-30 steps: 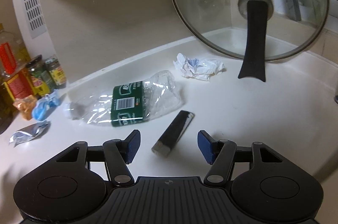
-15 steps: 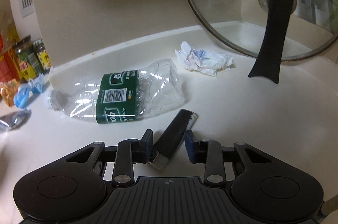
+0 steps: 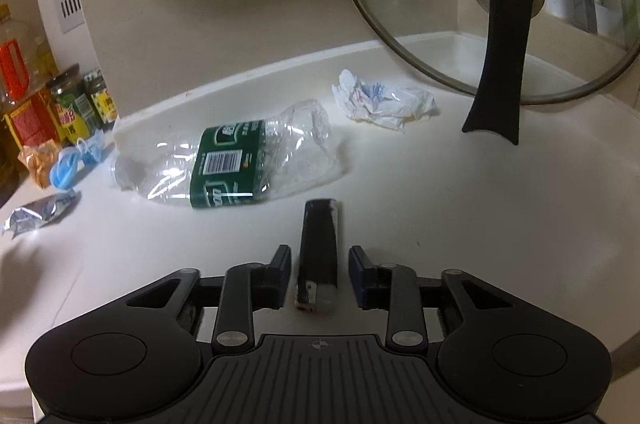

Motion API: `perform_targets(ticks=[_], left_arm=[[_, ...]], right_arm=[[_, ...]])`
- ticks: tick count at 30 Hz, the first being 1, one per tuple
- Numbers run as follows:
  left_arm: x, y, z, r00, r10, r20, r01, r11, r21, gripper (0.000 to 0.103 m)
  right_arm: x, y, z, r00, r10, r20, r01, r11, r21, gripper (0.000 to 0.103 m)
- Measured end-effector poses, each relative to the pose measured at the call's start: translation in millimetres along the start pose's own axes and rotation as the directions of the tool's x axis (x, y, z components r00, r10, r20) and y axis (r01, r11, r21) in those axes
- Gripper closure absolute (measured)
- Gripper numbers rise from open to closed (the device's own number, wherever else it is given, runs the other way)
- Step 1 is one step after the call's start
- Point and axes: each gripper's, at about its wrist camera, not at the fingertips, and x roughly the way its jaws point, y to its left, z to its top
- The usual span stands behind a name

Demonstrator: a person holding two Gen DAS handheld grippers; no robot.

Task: Collect trash
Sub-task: 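Grasp the black lighter with the right gripper while the left gripper approaches the foil packet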

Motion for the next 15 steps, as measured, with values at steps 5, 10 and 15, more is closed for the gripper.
perform_targets(ticks=[5,10,15], left_arm=[[5.5,-1.3,4.7,1.0,-0.01,0.008,0.01,1.0,0.014,0.054],[12.8,-2.6,8.3,1.0,-0.015,0.009,0.015,0.999,0.042,0.05],[22.9,-0.1,11.6,1.0,-0.009,0.011,0.008,0.995,0.095,0.044]], right_arm=[[10.4,5.3,1.9,0.999,-0.037,0.012,0.037,0.999,-0.028,0.064],[14.9,12.5,0.3,0.997,-0.07,0.027,0.072,0.994,-0.083,0.08],[13.0,10.0,-1.5,0.998,-0.063,0.031,0.065,0.995,-0.072,0.08]])
